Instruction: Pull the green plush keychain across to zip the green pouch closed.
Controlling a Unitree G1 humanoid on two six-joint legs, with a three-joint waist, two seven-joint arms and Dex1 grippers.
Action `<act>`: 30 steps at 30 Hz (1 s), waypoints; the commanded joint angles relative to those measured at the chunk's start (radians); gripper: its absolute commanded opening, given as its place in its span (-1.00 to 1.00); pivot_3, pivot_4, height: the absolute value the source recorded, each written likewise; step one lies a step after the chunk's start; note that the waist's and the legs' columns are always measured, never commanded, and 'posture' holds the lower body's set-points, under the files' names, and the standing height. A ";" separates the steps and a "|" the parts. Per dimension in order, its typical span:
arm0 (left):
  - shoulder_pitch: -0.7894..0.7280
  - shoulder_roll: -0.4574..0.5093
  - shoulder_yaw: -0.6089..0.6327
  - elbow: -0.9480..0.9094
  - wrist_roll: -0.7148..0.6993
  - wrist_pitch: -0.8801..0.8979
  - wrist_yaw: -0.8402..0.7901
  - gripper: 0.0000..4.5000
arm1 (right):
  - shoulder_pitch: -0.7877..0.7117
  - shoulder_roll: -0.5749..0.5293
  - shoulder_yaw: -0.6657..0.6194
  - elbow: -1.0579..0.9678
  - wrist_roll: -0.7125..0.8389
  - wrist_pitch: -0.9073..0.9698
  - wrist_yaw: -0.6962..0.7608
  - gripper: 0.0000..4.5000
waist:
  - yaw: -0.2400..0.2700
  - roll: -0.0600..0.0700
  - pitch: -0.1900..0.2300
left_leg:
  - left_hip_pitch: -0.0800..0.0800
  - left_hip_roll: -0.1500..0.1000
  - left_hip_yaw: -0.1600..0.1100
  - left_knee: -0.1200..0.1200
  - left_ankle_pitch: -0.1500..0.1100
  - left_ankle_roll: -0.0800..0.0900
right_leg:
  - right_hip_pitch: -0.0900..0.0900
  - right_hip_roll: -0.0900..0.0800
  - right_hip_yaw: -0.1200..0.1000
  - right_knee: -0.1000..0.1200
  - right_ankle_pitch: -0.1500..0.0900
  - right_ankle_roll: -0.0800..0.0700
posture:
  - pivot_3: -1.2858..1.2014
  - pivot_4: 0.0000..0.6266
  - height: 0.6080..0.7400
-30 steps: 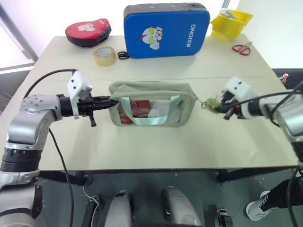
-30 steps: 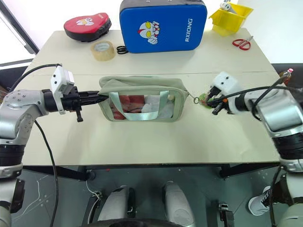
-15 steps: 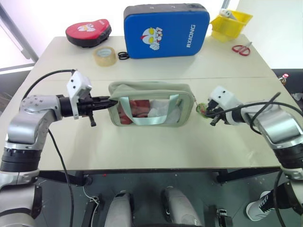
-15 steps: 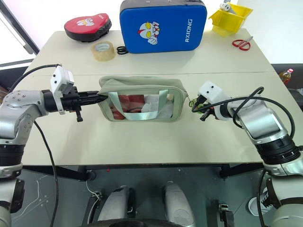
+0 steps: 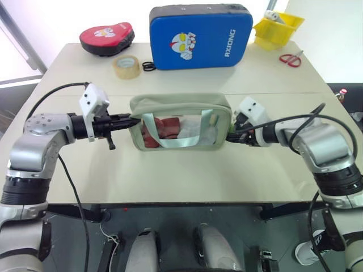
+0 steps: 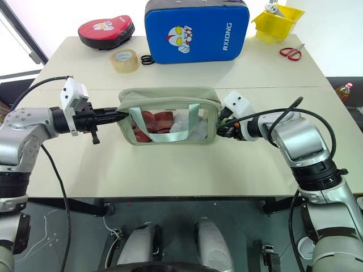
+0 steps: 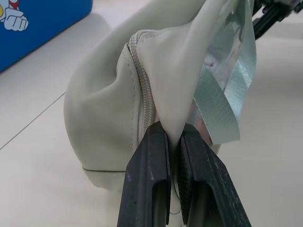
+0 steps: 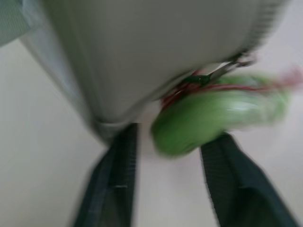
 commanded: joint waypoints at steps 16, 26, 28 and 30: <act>-0.037 0.089 0.068 -0.098 -0.113 0.111 -0.142 0.99 | 0.010 -0.222 -0.153 0.099 0.056 -0.266 0.182 1.00 | -0.006 0.000 0.001 | 0.000 0.000 0.000 0.000 0.000 0.000 | -0.001 0.001 0.000 0.000 0.000 0.000 | 0.03 -0.52 0.96; 0.205 0.159 0.275 -0.212 -0.225 0.197 -0.098 0.99 | 0.225 -0.203 -0.285 -0.016 0.132 -0.454 0.255 1.00 | -0.003 0.000 0.001 | -0.001 0.000 0.000 0.000 0.000 0.000 | -0.001 0.000 0.000 -0.001 0.000 0.000 | 0.03 -0.52 0.96; 0.240 0.146 0.314 -0.235 -0.248 0.215 -0.060 0.99 | 0.254 -0.197 -0.297 -0.034 0.142 -0.461 0.248 1.00 | -0.003 0.000 0.001 | -0.001 0.000 0.000 0.000 0.000 0.000 | -0.001 0.000 0.000 0.000 0.000 0.000 | 0.03 -0.52 0.96; 0.273 0.136 0.336 -0.259 -0.268 0.234 -0.028 0.99 | 0.273 -0.198 -0.304 -0.047 0.151 -0.463 0.243 1.00 | -0.003 0.000 0.001 | -0.001 0.000 0.000 0.000 0.000 0.000 | 0.000 0.000 0.000 0.000 0.000 0.000 | 0.03 -0.52 0.96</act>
